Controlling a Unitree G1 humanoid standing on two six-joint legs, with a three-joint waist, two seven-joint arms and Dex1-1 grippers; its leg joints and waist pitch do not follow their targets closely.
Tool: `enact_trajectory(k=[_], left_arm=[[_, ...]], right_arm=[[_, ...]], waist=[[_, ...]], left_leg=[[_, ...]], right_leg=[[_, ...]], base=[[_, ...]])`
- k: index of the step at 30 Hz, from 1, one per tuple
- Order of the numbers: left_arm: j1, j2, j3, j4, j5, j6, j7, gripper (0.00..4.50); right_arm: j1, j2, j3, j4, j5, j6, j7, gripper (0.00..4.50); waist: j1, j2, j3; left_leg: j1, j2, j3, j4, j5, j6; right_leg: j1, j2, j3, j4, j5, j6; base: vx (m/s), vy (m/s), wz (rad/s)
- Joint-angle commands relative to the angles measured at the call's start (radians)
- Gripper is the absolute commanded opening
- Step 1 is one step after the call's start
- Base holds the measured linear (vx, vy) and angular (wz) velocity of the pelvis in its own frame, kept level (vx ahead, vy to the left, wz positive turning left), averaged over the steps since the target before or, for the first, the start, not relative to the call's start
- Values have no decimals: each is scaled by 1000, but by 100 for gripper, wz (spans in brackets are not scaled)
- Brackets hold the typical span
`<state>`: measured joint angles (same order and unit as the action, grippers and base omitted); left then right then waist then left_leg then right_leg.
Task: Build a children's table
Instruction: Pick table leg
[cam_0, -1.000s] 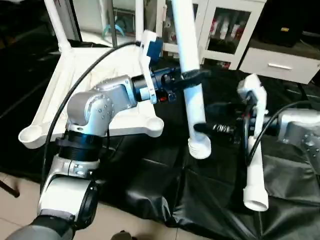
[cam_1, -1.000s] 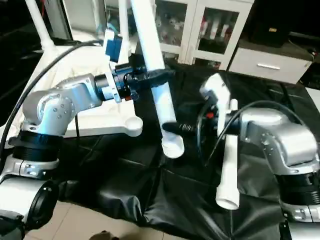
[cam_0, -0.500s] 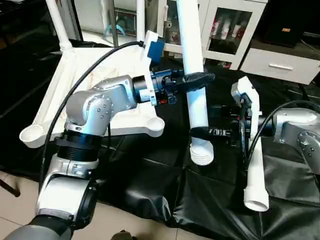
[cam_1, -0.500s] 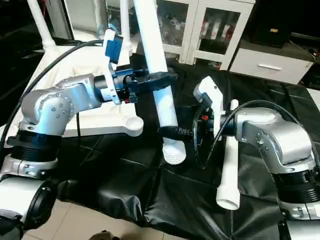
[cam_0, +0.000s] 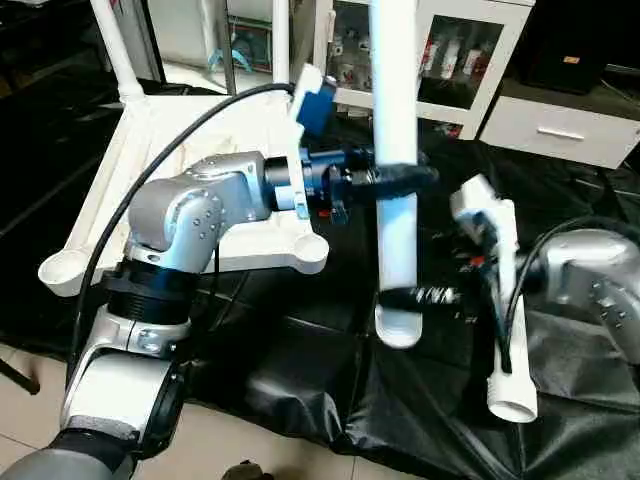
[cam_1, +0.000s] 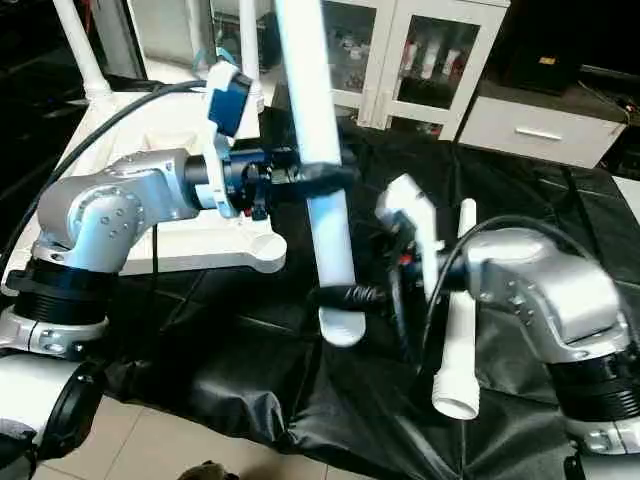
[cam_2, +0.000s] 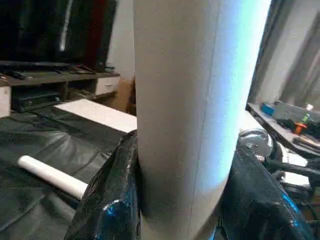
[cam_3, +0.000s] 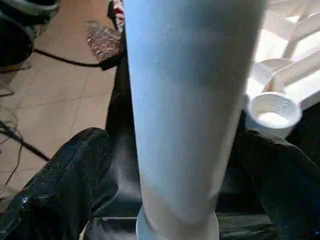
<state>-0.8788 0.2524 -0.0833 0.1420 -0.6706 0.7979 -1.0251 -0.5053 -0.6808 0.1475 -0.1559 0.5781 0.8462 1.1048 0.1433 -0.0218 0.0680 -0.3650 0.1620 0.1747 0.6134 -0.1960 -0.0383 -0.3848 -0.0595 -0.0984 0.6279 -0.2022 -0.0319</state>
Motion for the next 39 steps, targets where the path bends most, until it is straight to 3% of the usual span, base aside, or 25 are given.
enact_trajectory(k=[1, 12, 13, 18, 39], left_arm=[[-25, 3, -15, -29, 8, -19, -19, 175], [-15, 12, -36, -52, 13, -20, -42, 175], [-15, 14, -37, -53, 13, -19, -44, 175], [-12, 15, -42, -58, 15, -20, -51, 175], [-6, 20, -54, -76, 14, -16, -72, 175]], right_arm=[[6, -9, 29, -20, -26, -10, 13, 450], [5, -6, 71, -15, -57, -32, 6, 450], [5, -5, 72, -13, -59, -34, 7, 421], [-3, 4, 79, -3, -70, -44, 4, 396], [-2, 11, 98, 0, -89, -49, 8, 214]], waist=[[-1, -3, -75], [0, -5, -75], [-1, -5, -76], [-1, -4, -77], [-1, -2, -78]], left_leg=[[9, 80, -30, -66, -88, 23], [8, 80, -30, -65, -80, 27], [10, 80, -30, -65, -84, 24], [9, 81, -30, -65, -75, 25], [9, 80, -30, -64, -76, 26]], right_leg=[[59, -114, 74, -76, -147, -208], [59, -114, 75, -74, -141, -205], [58, -114, 75, -75, -150, -202], [58, -114, 75, -72, -128, -208], [59, -113, 75, -70, -112, -212]], base=[[0, 0, 0], [0, 0, 0], [0, 0, 0], [0, 0, 0], [0, 0, 0]])
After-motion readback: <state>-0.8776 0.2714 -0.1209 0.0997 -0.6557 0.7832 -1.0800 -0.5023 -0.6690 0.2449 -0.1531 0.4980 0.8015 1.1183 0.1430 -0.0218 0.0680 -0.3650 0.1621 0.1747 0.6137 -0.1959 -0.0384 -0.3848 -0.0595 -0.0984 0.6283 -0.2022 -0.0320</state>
